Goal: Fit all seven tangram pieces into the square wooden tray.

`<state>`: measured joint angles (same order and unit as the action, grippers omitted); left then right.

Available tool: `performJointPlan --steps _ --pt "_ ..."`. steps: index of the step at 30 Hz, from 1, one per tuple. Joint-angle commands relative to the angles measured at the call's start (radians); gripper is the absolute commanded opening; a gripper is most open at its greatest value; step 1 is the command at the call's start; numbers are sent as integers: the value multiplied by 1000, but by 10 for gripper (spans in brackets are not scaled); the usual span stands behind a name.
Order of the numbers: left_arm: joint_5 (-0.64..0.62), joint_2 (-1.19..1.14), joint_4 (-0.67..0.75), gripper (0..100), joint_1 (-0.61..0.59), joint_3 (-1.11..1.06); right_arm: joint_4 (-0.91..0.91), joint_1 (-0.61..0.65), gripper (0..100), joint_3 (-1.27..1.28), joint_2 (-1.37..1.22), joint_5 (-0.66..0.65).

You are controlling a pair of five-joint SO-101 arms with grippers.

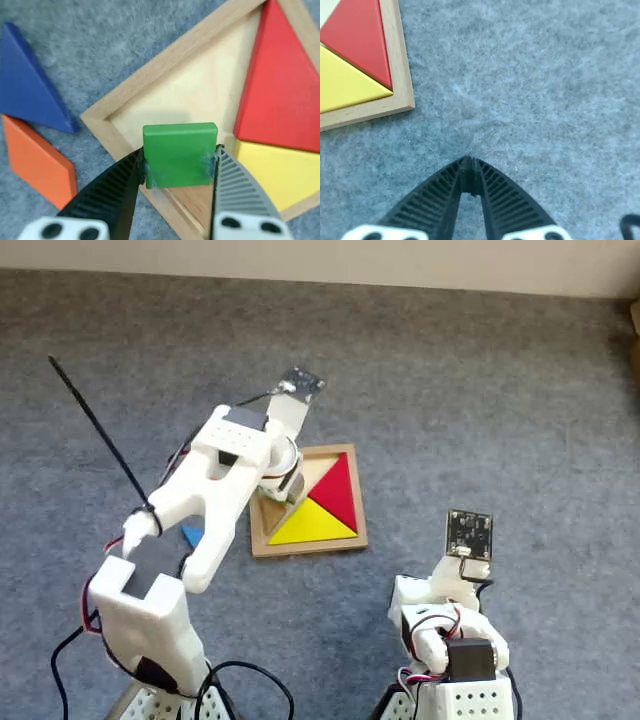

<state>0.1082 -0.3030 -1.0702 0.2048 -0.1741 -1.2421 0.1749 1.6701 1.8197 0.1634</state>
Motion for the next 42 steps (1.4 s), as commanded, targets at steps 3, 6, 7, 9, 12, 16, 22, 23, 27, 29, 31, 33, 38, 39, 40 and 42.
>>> performJointPlan --steps 3,6,7,9,12,16,22,23,27,29,31,33,38,39,40,42 --pt "-3 8 -12 239 15 73 -10 -7 5 120 24 8" --pt "-32 8 -12 278 13 73 -10 -5 5 120 24 8" --pt "-46 8 -12 280 13 76 -10 -5 5 120 24 8" --pt "-54 12 -14 280 13 79 -10 -5 5 120 24 8" --pt "-57 45 -14 277 10 70 -10 -5 5 120 24 8" --pt "-71 120 -15 277 -7 50 -10 -5 5 120 24 8" --pt "-115 128 80 254 -88 -1 -10 -5 5 120 24 8" --pt "-115 117 95 238 -102 -5 -10 -5 5 120 24 8" --pt "-61 56 109 222 -113 -7 -10 -5 5 120 24 8" --pt "-18 24 107 222 -97 -13 -10 -5 5 120 24 8" --pt "6 4 77 221 -79 -13 -10 -5 5 120 24 8" --pt "12 -2 40 221 -68 -8 -10 -5 5 120 24 8" --pt "14 -2 -29 220 -56 -12 -10 -5 5 120 24 8" --pt "14 -2 -44 220 -56 -12 -10 -5 5 120 24 8" --pt "14 -2 -57 218 -51 -12 -10 -5 5 120 24 8" --pt "15 -2 -80 217 -44 -12 -10 -5 5 120 24 8"
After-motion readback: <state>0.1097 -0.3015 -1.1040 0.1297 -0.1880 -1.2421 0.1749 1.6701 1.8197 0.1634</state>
